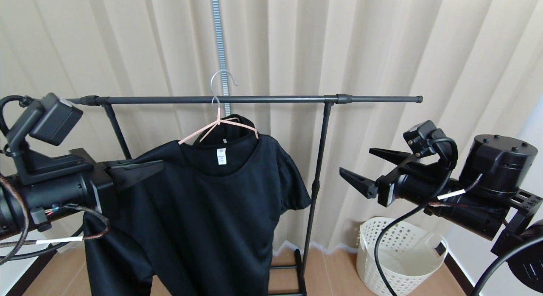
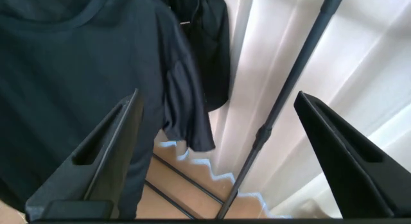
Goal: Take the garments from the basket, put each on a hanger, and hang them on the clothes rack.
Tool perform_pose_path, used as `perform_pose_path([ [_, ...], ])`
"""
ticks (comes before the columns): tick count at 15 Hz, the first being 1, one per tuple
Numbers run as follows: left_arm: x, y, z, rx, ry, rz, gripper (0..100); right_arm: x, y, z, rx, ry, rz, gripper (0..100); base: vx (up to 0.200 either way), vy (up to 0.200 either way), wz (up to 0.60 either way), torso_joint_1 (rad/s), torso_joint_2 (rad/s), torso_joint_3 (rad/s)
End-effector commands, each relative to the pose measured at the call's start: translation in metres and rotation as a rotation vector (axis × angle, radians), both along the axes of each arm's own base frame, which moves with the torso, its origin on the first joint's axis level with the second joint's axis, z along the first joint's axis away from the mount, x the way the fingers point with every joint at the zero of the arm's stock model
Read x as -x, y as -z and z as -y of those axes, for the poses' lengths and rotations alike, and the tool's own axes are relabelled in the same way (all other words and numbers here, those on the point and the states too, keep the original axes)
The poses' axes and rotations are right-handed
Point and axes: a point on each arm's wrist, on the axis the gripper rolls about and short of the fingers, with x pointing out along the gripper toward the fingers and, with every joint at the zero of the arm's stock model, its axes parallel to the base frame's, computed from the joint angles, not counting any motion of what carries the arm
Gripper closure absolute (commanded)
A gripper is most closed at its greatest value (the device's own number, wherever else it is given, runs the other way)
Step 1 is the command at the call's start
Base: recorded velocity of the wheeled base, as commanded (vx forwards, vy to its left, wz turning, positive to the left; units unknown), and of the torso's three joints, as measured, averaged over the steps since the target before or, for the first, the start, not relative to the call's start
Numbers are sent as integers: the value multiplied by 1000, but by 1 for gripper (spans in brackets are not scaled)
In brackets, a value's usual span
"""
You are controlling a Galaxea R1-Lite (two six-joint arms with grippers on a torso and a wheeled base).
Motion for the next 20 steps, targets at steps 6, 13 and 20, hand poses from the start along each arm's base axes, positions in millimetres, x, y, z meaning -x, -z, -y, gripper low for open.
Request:
perform_pose_path([
  [6, -76, 3, 21, 92, -38, -125, 100, 0, 1, 0, 1, 1, 0, 0, 0, 0, 0, 0, 0, 0],
  [13, -128, 29, 49, 89, -39, -110, 100, 1, -3, 0, -5, 1, 13, 0, 0, 0, 0, 0, 0, 0],
  [20, -172, 47, 77, 110, -168, -77, 100, 1, -3, 1, -5, 4, 14, 0, 0, 0, 0, 0, 0, 0],
])
